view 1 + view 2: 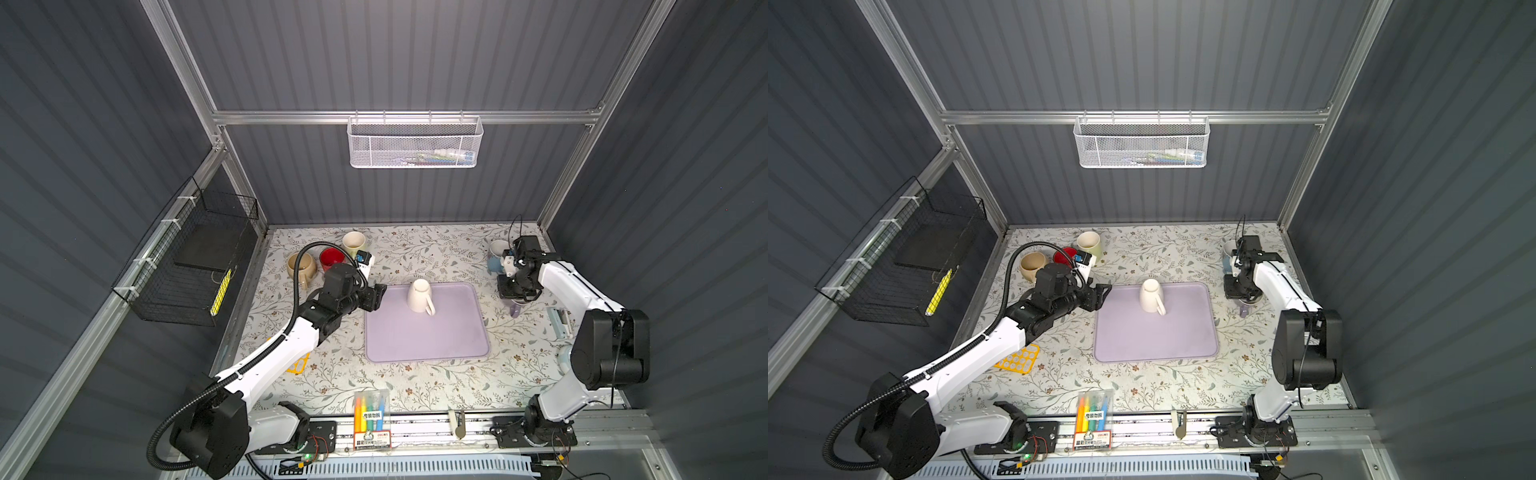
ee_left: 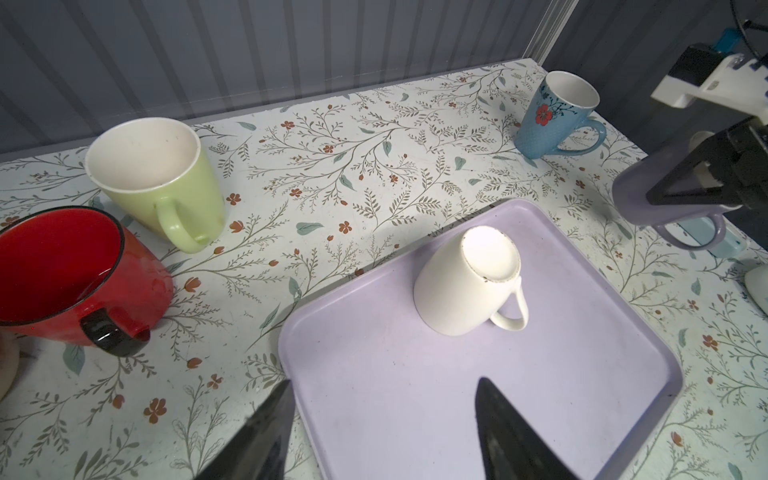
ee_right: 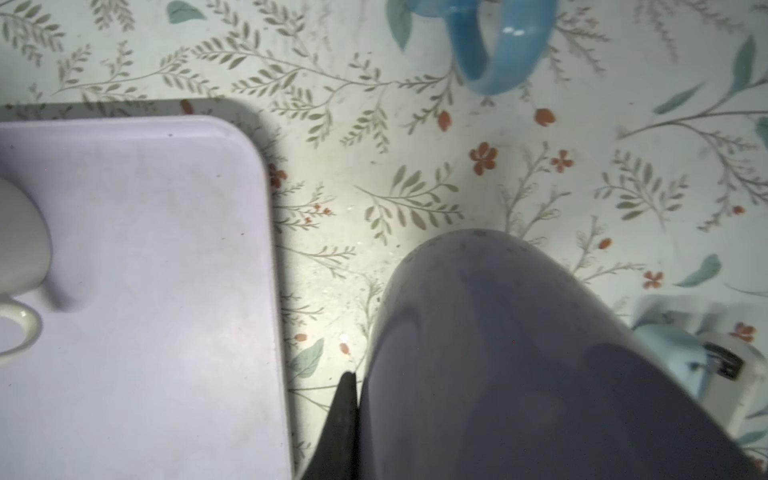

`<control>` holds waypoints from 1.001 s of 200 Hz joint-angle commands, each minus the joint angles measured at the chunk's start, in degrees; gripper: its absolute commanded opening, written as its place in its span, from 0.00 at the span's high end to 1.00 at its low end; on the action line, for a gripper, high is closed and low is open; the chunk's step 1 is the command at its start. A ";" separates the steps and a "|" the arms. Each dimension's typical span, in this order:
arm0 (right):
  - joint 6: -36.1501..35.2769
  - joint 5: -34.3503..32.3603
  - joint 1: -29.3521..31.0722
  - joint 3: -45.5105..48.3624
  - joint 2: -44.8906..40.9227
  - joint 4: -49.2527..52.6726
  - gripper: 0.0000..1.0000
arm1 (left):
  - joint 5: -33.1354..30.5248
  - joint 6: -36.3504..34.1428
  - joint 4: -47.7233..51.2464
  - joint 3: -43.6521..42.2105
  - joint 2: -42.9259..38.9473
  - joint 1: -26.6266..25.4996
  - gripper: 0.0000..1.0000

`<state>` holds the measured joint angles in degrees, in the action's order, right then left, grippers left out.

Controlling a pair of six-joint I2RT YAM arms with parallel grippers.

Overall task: Turn the mug right side up
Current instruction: 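Carry the lilac mug with the right gripper beside the blue mug while the left withdraws, then lower the lilac mug upright beside the blue mug and open the right gripper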

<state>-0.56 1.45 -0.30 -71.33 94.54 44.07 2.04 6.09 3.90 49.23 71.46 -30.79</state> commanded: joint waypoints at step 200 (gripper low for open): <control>-10.49 9.45 -12.89 -46.31 35.28 10.15 1.00 | -2.31 -1.08 9.11 3.91 -4.33 0.29 0.31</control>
<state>-10.02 8.08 -12.84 -112.79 128.90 51.44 -0.05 5.08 11.62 51.46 67.94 -30.74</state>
